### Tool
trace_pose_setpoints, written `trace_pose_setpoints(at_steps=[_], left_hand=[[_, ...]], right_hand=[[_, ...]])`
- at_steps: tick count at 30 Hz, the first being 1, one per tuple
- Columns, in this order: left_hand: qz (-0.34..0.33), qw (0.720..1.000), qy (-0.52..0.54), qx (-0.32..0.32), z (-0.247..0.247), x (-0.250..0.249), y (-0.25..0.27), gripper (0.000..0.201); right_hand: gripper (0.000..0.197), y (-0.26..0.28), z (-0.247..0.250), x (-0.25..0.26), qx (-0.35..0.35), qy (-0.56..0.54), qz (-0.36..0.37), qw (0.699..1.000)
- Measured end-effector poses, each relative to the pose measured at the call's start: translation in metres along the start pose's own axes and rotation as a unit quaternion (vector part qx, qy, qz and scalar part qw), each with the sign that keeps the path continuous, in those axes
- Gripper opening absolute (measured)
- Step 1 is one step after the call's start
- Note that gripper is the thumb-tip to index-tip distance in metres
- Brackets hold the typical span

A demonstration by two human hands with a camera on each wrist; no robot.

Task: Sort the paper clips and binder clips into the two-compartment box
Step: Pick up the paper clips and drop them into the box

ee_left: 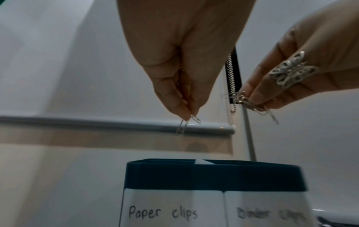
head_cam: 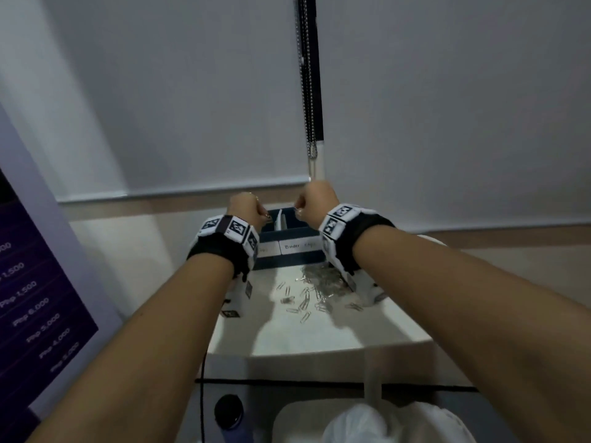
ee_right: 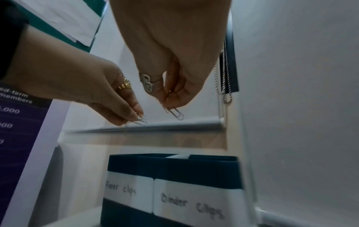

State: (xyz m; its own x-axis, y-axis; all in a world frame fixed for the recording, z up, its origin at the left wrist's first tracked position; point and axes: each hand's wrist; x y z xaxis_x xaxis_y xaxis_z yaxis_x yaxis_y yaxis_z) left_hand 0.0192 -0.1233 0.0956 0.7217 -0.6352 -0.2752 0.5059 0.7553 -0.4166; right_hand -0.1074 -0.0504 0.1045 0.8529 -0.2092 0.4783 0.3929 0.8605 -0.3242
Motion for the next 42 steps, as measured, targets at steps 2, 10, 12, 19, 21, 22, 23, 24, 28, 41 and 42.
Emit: trace_pose_setpoints(at_steps=[2, 10, 12, 19, 21, 22, 23, 24, 28, 41, 42], left_hand=[[0.032, 0.999, 0.005, -0.025, 0.002, 0.013, -0.018, 0.018], [0.092, 0.995, -0.020, 0.032, -0.029, 0.053, -0.050, 0.018], [0.082, 0.996, -0.013, 0.044, -0.031, 0.058, -0.050, 0.019], [-0.011, 0.999, 0.034, -0.022, -0.019, 0.043, -0.020, 0.027], [-0.049, 0.998, 0.033, -0.036, -0.020, 0.035, 0.001, 0.020], [-0.065, 0.997, 0.026, -0.014, -0.023, 0.032, 0.013, 0.018], [-0.080, 0.996, 0.013, 0.030, -0.027, 0.028, 0.026, 0.018], [-0.093, 0.991, -0.005, 0.095, -0.034, 0.026, 0.036, 0.022], [-0.089, 0.940, -0.069, 0.321, -0.066, 0.018, 0.063, 0.049], [-0.101, 0.950, -0.086, 0.284, -0.080, 0.015, 0.072, 0.037], [-0.098, 0.956, -0.061, 0.269, -0.079, 0.013, 0.073, 0.031]], right_hand=[[0.024, -0.022, -0.009, 0.017, 0.028, -0.020, -0.002, 0.999], [0.032, -0.083, -0.066, 0.028, 0.142, 0.035, 0.004, 0.989], [0.031, -0.089, -0.068, 0.028, 0.151, 0.047, 0.011, 0.987], [0.021, -0.062, -0.037, 0.019, 0.096, 0.029, 0.107, 0.989], [0.019, -0.041, -0.026, 0.008, 0.069, 0.017, 0.122, 0.990], [0.018, -0.029, -0.022, 0.000, 0.076, 0.021, 0.121, 0.989], [0.018, -0.017, -0.020, -0.009, 0.101, 0.030, 0.117, 0.988], [0.019, -0.006, -0.020, -0.019, 0.141, 0.044, 0.110, 0.983], [0.024, 0.016, -0.040, -0.045, 0.272, 0.151, 0.096, 0.946], [0.022, 0.013, -0.071, -0.051, 0.279, 0.229, 0.095, 0.928], [0.020, 0.013, -0.069, -0.051, 0.278, 0.223, 0.092, 0.930]])
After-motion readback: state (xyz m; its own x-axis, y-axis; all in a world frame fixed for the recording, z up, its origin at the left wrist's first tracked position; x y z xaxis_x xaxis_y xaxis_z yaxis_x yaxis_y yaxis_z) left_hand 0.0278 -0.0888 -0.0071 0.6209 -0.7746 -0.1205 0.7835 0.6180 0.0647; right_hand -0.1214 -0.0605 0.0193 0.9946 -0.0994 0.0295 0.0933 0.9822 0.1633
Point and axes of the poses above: each hand's wrist, its own y-axis away from the middle knuckle, its own z-axis out of the back of the hand, x = y × z, and after that the axes turned 7 degrees about -z, right-handed
